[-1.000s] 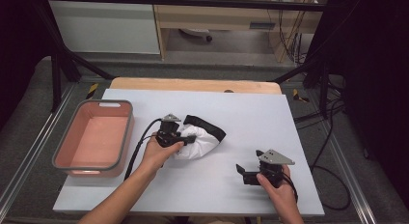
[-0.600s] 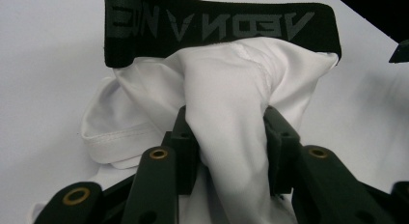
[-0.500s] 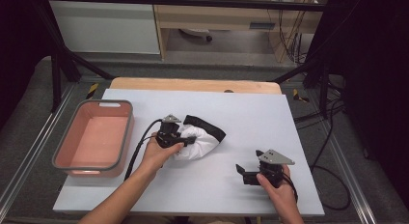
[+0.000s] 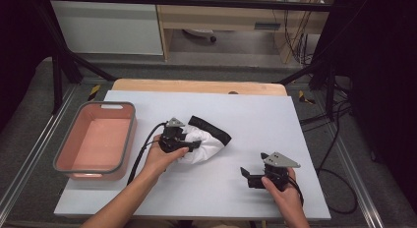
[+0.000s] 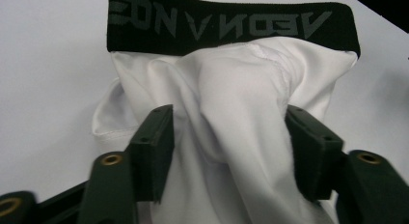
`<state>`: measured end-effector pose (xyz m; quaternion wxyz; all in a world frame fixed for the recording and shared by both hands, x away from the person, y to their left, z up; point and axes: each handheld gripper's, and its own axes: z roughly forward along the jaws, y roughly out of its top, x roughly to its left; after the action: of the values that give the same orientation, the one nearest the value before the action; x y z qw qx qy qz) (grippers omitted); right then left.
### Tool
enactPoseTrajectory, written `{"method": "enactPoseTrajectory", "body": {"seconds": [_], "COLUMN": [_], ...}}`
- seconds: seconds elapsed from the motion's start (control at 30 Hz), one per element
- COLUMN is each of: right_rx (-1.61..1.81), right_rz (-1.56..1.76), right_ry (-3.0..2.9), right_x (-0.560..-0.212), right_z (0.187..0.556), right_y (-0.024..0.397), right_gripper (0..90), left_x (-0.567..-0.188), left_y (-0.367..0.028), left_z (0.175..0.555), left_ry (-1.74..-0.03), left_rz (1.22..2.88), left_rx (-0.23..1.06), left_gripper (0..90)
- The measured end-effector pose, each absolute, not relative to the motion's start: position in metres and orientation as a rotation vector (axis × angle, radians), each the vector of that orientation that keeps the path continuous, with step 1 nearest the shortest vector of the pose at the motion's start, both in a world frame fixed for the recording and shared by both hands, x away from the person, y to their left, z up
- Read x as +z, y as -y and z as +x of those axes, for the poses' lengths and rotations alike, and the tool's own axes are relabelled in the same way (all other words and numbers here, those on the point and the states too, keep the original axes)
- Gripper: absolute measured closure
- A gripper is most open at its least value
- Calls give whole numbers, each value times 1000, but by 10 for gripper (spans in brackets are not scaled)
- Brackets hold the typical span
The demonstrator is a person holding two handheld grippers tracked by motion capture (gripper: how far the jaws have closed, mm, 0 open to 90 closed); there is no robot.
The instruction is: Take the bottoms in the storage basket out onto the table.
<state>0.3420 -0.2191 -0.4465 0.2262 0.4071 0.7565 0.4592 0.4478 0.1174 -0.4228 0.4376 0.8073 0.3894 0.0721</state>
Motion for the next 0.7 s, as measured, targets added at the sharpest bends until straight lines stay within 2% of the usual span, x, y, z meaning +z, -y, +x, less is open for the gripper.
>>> {"method": "enactPoseTrajectory", "body": {"seconds": [0.2,0.47,0.7], "right_rx": [1265,1260,1265], "right_rz": [1122,1121,1122], "right_ry": [-2088,-2092,-2090], "right_x": [-447,-447,-447], "right_z": [342,342,342], "right_y": [219,218,219], "right_gripper": [56,56,56], "left_x": [-425,-422,-420], "left_y": [-117,-112,-105], "left_z": [446,438,434], "left_ry": [-960,-938,-920], "left_rz": [1990,1981,1989], "left_rx": [184,202,208], "left_gripper": [234,170,81]}}
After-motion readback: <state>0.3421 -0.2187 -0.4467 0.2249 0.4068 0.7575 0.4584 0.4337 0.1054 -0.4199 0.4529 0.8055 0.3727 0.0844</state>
